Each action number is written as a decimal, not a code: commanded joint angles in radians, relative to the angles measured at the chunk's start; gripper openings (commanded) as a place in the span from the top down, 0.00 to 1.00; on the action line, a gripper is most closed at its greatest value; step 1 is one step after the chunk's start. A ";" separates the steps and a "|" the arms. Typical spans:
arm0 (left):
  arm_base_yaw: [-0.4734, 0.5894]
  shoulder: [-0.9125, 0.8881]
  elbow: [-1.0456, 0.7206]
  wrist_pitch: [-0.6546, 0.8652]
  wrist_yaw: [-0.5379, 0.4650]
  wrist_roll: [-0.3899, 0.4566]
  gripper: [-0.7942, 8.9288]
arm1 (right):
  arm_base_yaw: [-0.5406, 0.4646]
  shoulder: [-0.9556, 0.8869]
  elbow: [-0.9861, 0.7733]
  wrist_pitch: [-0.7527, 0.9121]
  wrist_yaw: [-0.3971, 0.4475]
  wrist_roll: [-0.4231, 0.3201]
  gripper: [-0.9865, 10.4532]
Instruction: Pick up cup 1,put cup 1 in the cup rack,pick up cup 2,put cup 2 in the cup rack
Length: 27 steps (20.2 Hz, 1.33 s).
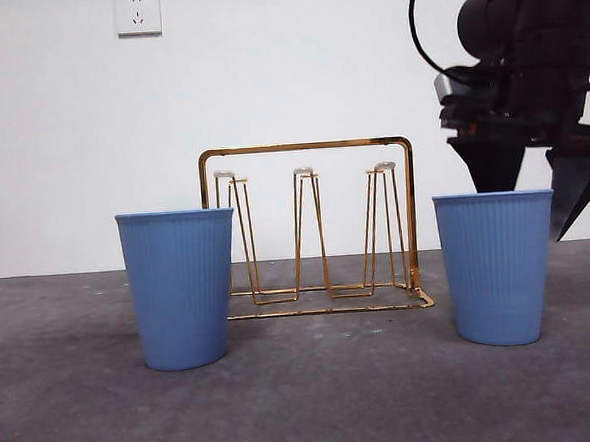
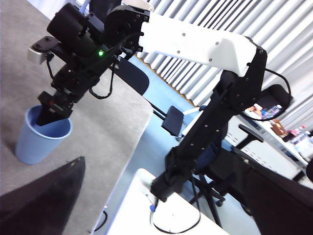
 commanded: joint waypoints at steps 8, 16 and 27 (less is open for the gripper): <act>-0.004 0.002 0.002 0.043 -0.033 -0.044 0.24 | 0.002 0.031 -0.001 0.005 -0.026 -0.025 0.93; -0.019 0.004 0.002 0.188 -0.029 -0.158 0.24 | 0.002 -0.076 0.008 -0.026 -0.035 -0.045 0.93; -0.105 0.027 0.002 0.705 -0.133 -0.489 0.24 | 0.001 -0.533 0.220 0.083 -0.292 0.048 0.93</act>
